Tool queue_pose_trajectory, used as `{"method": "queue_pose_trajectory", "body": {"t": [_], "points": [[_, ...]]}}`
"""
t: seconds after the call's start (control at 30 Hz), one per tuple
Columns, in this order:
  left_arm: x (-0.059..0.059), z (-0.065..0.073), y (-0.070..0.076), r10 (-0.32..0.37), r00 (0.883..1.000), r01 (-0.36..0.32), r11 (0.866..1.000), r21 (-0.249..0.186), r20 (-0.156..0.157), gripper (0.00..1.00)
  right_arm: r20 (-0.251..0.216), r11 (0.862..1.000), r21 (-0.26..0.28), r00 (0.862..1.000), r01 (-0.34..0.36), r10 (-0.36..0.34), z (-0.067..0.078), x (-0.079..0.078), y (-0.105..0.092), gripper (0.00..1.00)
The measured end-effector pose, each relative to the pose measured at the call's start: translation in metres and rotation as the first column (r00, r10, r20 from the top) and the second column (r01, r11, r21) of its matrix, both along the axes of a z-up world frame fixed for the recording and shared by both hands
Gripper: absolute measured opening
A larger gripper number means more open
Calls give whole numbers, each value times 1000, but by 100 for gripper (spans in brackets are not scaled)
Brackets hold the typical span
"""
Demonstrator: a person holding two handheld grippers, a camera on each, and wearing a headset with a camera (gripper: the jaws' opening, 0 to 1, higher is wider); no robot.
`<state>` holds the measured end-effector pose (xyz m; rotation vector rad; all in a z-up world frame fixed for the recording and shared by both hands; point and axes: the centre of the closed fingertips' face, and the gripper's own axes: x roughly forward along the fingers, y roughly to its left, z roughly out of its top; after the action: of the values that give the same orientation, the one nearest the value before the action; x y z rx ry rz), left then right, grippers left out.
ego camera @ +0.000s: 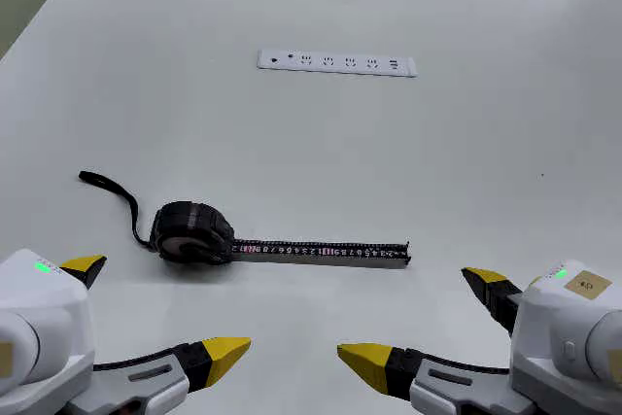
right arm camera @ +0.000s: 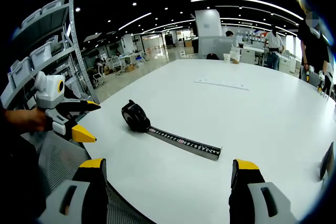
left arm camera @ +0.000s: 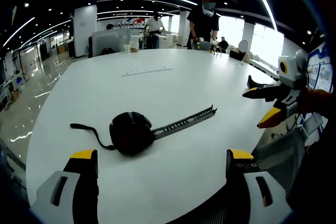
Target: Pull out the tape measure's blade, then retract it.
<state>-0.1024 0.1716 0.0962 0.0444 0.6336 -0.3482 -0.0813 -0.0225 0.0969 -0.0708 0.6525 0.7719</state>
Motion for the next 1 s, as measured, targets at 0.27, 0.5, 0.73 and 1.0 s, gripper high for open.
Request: {"method": "queue_pose_trajectory", "body": {"t": [0.27,0.5,0.73,1.0], "points": [[-2,-1,-1,8,1000,-8,1000,-2,-5,99,9,1000,0,1000,-4,4,2,0,0,99],[-1,-3,1,19,1000,-19,1000,2,-5,99,0,1000,3,1000,-17,17,-1,-3,0,99],[0,-4,-1,23,1000,-23,1000,-4,-1,99,0,999,0,999,-51,51,-5,-6,2,99],[4,-6,0,46,999,-46,999,-19,2,99,7,996,-4,996,-87,87,-7,-3,2,99]]}}
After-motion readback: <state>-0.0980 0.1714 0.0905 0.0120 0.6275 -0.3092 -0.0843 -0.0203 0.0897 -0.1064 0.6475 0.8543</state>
